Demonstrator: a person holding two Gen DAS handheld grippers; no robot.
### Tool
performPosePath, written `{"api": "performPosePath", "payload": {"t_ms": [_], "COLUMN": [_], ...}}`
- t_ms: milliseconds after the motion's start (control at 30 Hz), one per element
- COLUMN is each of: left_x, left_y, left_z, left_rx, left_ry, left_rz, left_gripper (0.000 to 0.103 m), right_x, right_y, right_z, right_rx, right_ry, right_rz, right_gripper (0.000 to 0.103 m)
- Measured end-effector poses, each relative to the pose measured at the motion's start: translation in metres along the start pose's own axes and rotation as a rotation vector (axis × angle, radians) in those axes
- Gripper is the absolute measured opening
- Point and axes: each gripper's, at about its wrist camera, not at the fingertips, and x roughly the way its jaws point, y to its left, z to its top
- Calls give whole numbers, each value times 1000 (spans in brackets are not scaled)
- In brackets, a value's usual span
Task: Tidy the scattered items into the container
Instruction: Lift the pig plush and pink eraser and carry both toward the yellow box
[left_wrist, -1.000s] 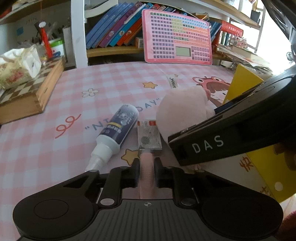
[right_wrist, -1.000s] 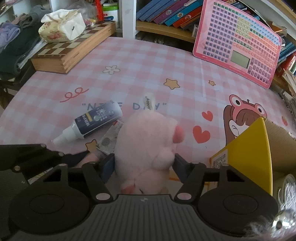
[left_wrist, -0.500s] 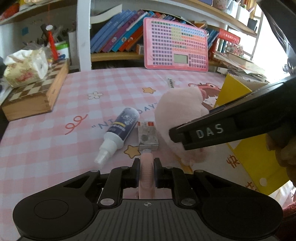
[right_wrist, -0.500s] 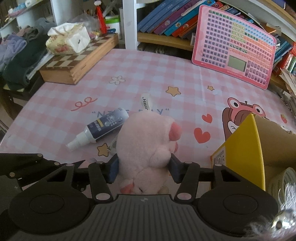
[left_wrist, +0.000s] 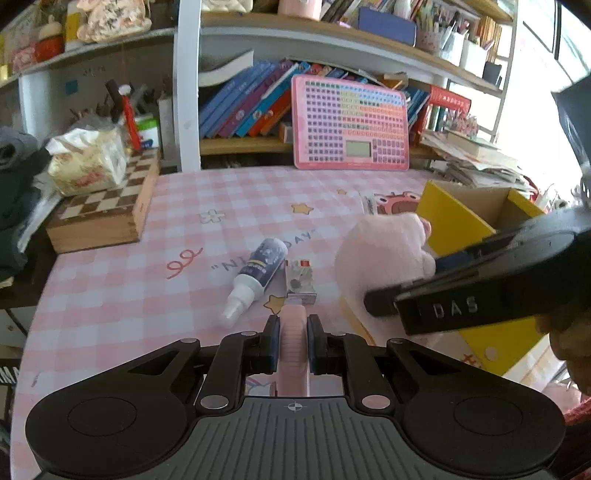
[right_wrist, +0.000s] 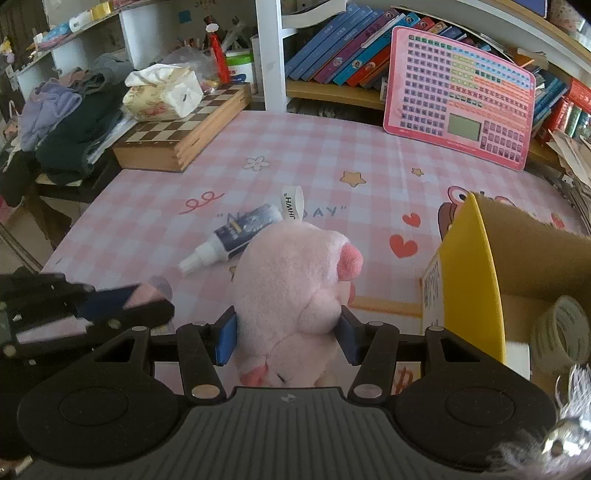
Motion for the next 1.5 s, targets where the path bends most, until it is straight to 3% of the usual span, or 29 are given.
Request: {"api": "performPosePath", "payload": {"t_ms": [533,867,1500], "left_x": [-72,-112,-155], "left_y": [-23,-34,-54], "left_z": [-19,-30,-55], "left_rx": [27,53,119], "left_ry": [-62,-95,-122], "left_rz": [12,4,-59], "left_gripper": [13,13,13], "right_x": [-59,-89,-129], "right_y": [22,36,50], "right_z": [-45,-73,-120], "right_rx": [-14,-88,0], "right_ry": [-35,-25,-50], "right_rz": [63,106,93], "right_gripper": [52,52,52]}}
